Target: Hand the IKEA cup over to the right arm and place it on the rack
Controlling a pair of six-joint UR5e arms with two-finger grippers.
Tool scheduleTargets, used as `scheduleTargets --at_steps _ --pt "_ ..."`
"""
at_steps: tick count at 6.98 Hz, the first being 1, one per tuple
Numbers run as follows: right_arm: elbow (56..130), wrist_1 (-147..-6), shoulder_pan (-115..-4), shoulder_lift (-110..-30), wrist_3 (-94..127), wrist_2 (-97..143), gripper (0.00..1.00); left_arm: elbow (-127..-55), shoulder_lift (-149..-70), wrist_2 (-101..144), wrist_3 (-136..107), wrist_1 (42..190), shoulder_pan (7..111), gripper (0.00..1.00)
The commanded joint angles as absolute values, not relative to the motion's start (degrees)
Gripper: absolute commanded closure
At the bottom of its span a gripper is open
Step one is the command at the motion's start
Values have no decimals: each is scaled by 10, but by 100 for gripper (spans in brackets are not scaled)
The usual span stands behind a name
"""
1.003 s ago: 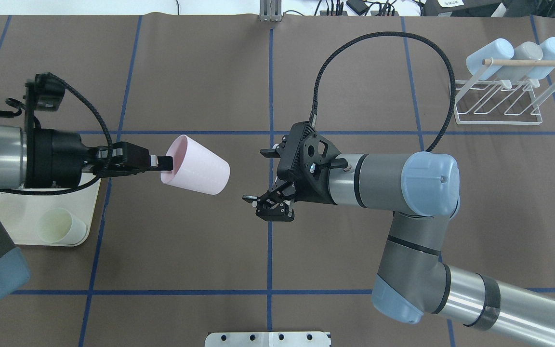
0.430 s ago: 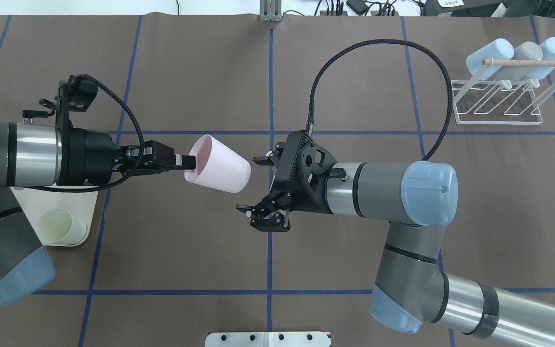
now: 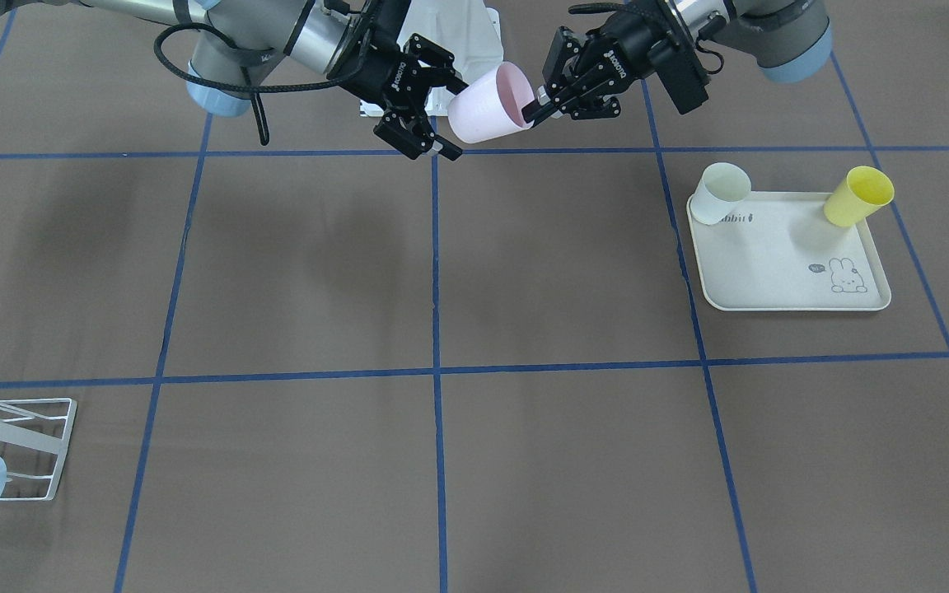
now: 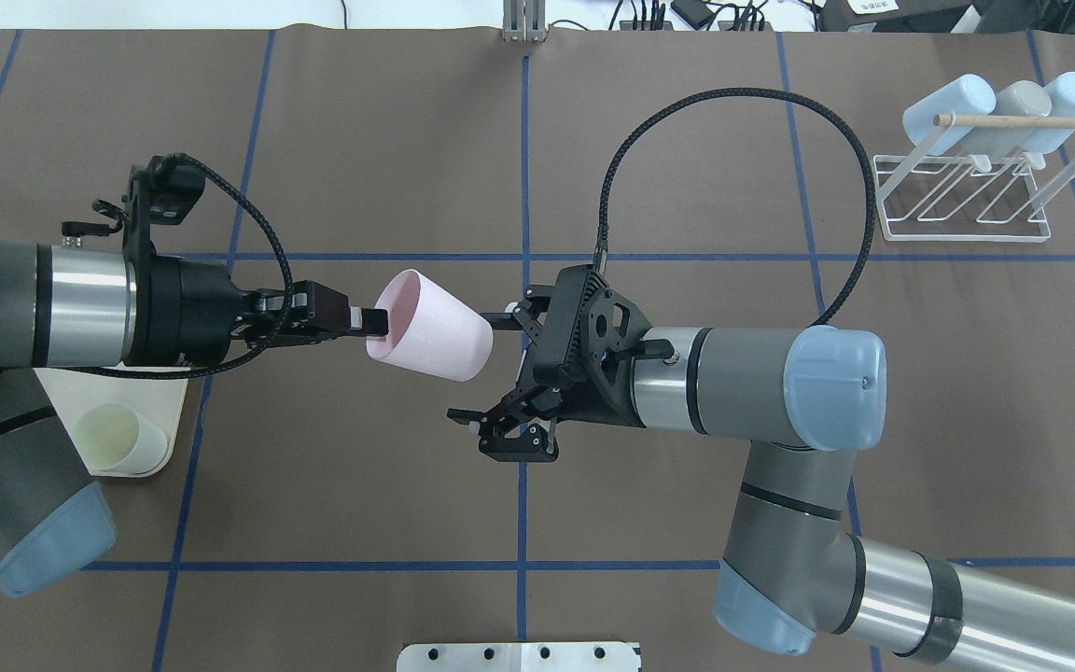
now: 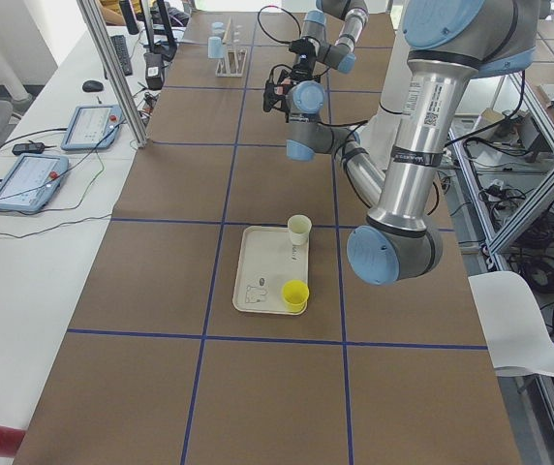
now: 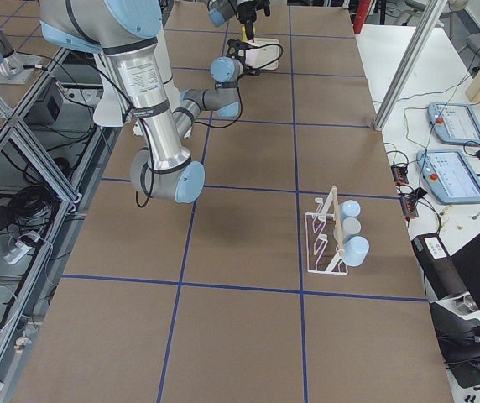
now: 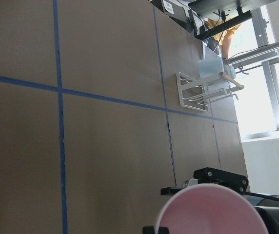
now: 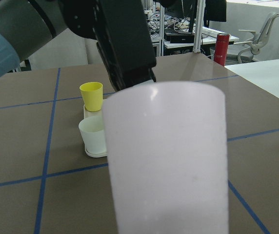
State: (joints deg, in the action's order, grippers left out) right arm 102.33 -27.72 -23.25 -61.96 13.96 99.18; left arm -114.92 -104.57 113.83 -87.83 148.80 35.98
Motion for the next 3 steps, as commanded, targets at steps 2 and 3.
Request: scheduleTargets --at_steps 2,3 --pt "1024 -275 -233 -621 139 990 1 -1149 -1042 1121 -878 1488 336 100" --pt "1024 -275 -233 -621 138 990 1 -1149 -1042 1121 -878 1488 336 100"
